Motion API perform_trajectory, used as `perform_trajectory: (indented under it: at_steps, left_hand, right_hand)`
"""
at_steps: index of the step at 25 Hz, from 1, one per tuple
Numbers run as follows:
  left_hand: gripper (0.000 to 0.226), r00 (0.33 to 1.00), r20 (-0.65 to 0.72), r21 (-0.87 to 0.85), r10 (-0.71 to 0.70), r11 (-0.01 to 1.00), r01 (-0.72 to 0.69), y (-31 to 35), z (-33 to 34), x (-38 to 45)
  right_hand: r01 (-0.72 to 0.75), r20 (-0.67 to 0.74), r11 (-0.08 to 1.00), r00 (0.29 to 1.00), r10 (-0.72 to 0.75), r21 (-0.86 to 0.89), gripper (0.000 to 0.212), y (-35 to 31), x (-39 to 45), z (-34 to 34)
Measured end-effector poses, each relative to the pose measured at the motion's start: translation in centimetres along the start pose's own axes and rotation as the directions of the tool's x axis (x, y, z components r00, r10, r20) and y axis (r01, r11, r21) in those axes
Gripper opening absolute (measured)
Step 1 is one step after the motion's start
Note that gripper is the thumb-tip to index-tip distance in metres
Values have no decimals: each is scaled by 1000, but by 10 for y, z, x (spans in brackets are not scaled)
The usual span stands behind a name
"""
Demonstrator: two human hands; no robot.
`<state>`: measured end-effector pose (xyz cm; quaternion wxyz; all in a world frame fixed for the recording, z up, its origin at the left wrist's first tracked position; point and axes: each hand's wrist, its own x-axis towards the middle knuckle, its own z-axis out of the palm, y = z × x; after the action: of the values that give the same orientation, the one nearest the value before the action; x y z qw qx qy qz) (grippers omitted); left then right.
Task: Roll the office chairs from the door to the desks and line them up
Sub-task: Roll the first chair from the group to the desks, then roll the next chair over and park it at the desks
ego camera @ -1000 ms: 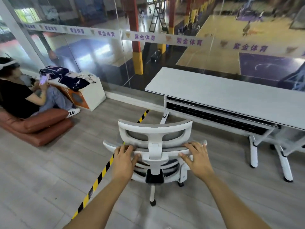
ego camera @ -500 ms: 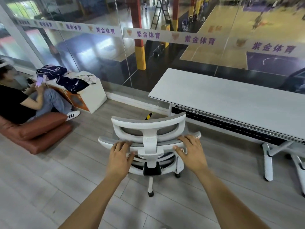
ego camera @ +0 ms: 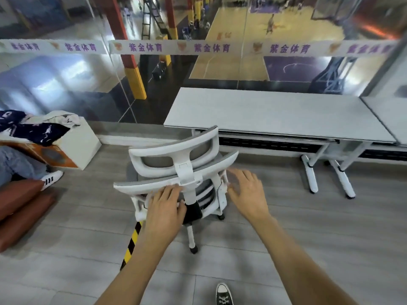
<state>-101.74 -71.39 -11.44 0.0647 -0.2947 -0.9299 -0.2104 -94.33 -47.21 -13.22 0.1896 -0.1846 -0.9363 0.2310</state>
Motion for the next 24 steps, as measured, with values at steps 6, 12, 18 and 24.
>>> perform_trajectory:
  at_steps: [6,12,18,24]
  left_hand:
    - [32,921,19,-74,390,919,-387,107,-9,-28]
    - [41,762,59,-128,645,762,-635,264,6,-75]
    - [41,605,16,-170,796,599,-783,455,44,-158]
    - [37,473,5,-300,881,453,-840,660,91,-267]
  right_hand:
    - [-146,-229,989,963,139,-14,39,14,-115,-98]
    - [-345,-450,934,851,272,-88,45,76,-236,-213]
    - [-514,-589,847,729,348,-136,46,174,-383,-333]
    - [-677,-671,719,608,425,-158,40,287,-536,-451]
